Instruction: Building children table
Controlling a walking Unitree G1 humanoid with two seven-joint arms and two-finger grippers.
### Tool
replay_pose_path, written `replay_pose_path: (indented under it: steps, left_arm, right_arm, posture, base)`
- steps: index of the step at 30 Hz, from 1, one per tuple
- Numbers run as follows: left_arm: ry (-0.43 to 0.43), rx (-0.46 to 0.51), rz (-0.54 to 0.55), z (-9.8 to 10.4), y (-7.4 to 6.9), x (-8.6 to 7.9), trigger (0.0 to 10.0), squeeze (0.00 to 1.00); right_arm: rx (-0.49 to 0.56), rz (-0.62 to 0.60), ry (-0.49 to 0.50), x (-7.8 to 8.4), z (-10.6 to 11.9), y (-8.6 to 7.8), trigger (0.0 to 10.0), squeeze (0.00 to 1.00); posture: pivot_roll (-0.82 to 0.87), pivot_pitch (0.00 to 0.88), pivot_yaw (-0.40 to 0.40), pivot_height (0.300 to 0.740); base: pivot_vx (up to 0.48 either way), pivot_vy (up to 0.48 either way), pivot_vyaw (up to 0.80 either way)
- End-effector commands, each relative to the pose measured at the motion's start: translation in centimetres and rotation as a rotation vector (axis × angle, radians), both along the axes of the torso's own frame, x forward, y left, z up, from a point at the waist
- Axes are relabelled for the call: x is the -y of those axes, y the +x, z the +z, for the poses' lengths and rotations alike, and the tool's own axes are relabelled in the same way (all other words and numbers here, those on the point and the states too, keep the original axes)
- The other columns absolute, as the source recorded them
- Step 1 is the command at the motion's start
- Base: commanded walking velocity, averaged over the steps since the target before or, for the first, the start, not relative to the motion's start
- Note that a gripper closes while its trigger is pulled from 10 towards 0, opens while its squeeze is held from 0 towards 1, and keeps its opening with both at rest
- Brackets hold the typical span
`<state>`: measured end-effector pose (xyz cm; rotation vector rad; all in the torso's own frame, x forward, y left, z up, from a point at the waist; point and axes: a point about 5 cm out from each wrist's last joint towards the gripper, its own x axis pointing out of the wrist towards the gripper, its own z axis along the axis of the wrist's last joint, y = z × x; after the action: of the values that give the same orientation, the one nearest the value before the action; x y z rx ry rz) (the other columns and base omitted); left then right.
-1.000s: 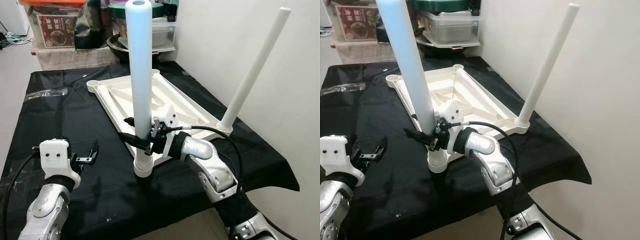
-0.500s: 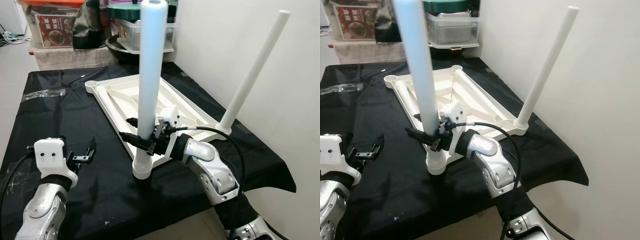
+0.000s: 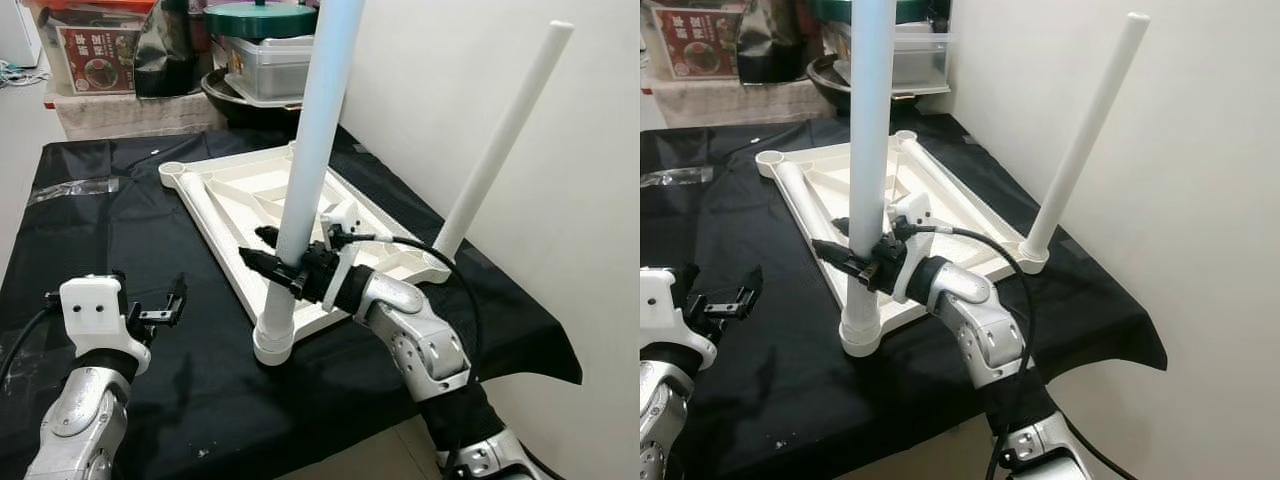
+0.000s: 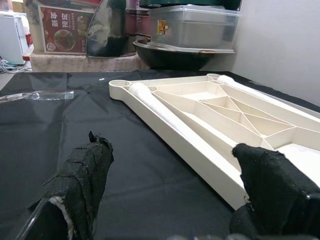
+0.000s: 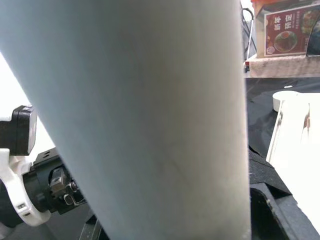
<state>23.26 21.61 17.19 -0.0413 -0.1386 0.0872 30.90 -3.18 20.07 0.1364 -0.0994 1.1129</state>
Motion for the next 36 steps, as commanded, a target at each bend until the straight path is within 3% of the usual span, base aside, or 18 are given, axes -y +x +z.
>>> replay_pose_path:
  steps: [1, 7, 8, 10, 11, 12, 13, 14, 15, 17, 20, 27, 29, 30, 32, 36]
  left_arm:
    - [-0.014, -0.016, -0.008, -0.3, 0.0, 0.2, 10.0, 0.0]
    - [-0.016, -0.016, -0.016, -0.3, 0.2, 0.4, 10.0, 0.0]
    - [-0.016, -0.015, -0.018, -0.3, 0.2, 0.5, 10.0, 0.0]
    - [-0.016, -0.014, -0.016, -0.2, 0.2, 0.5, 10.0, 0.0]
    - [-0.015, -0.013, -0.014, -0.2, 0.2, 0.4, 10.0, 0.0]
    - [-0.015, -0.013, -0.014, -0.2, 0.2, 0.4, 10.0, 0.0]
    - [-0.015, -0.013, -0.012, -0.2, 0.2, 0.4, 10.0, 0.0]
    - [-0.015, -0.013, -0.012, -0.2, 0.2, 0.4, 10.0, 0.0]
    - [-0.014, -0.013, -0.008, -0.2, 0.2, 0.4, 10.0, 0.0]
    - [-0.014, -0.013, -0.007, -0.2, 0.3, 0.4, 10.0, 0.0]
    - [-0.012, -0.013, -0.008, -0.2, 0.3, 0.3, 10.0, 0.0]
    - [-0.006, -0.008, -0.021, -0.1, 0.8, 0.2, 10.0, 0.0]
    - [-0.005, -0.002, -0.031, 0.1, 1.1, 0.3, 10.0, 0.0]
    - [-0.005, -0.002, -0.031, 0.1, 1.1, 0.3, 10.0, 0.0]
    - [-0.001, 0.001, -0.042, 0.2, 1.2, 0.3, 10.0, 0.0]
    - [0.004, 0.006, -0.051, 0.3, 1.4, 0.1, 10.0, 0.0]
  right_arm:
    - [-0.123, 0.04, -0.021, -0.7, -1.9, -0.3, 10.0, 0.0]
    - [-0.139, 0.009, -0.035, -0.6, -2.1, 0.0, 10.0, 0.0]
    - [-0.144, -0.043, -0.051, -0.5, -2.2, 0.3, 10.0, 0.0]
    - [-0.21, -0.276, -0.126, 0.1, -3.4, 1.8, 10.0, 0.0]
    - [-0.284, -0.488, -0.181, 1.2, -4.4, 3.0, 10.0, 0.0]
    - [-0.284, -0.488, -0.181, 1.2, -4.4, 3.0, 10.0, 0.0]
    - [-0.334, -0.624, -0.22, 2.0, -5.1, 3.6, 10.0, 0.0]
    - [-0.334, -0.624, -0.22, 2.0, -5.1, 3.6, 10.0, 0.0]
    - [-0.425, -0.806, -0.186, 3.2, -5.8, 3.5, 10.0, 0.0]
    - [-0.438, -0.828, -0.164, 3.3, -5.8, 3.2, 10.0, 0.0]
    - [-0.456, -0.828, -0.13, 3.2, -5.7, 3.0, 10.0, 0.0]
    - [-0.466, -0.685, 0.042, 2.8, -3.8, 3.6, 10.0, 0.0]
    - [-0.481, -0.534, 0.152, 2.4, -1.8, 4.2, 10.0, 0.0]
    - [-0.481, -0.534, 0.152, 2.4, -1.8, 4.2, 10.0, 0.0]
    - [-0.467, -0.36, 0.237, 2.0, 0.8, 4.4, 10.0, 0.0]
    - [-0.465, -0.281, 0.299, 1.9, 2.9, 4.5, 10.0, 0.0]
  posture:
    - [0.15, 0.0, -0.11, 0.74]
    - [0.15, 0.0, -0.11, 0.74]
    - [0.15, 0.0, -0.109, 0.74]
    - [0.14, 0.0, -0.11, 0.74]
    - [0.14, 0.0, -0.111, 0.74]
    - [0.14, 0.0, -0.111, 0.74]
    - [0.14, 0.0, -0.11, 0.74]
    - [0.14, 0.0, -0.11, 0.74]
    - [0.15, 0.0, -0.108, 0.74]
    - [0.15, 0.0, -0.108, 0.74]
    - [0.15, 0.0, -0.102, 0.74]
    - [0.13, 0.0, -0.087, 0.74]
    - [0.13, 0.0, -0.08, 0.74]
    - [0.13, 0.0, -0.08, 0.74]
    - [0.12, 0.0, -0.075, 0.74]
    - [0.12, 0.0, -0.075, 0.74]
  base:
    - [0.0, 0.0, 0.0]
    - [0.0, 0.0, 0.0]
    - [0.0, 0.0, 0.0]
    - [0.0, 0.0, 0.0]
    - [0.0, 0.0, 0.0]
    - [0.0, 0.0, 0.0]
    - [0.0, 0.0, 0.0]
    - [0.0, 0.0, 0.0]
    - [0.0, 0.0, 0.0]
    - [0.0, 0.0, 0.0]
    - [0.0, 0.0, 0.0]
    - [0.0, 0.0, 0.0]
    - [0.0, 0.0, 0.0]
    - [0.0, 0.0, 0.0]
    - [0.0, 0.0, 0.0]
    - [0.0, 0.0, 0.0]
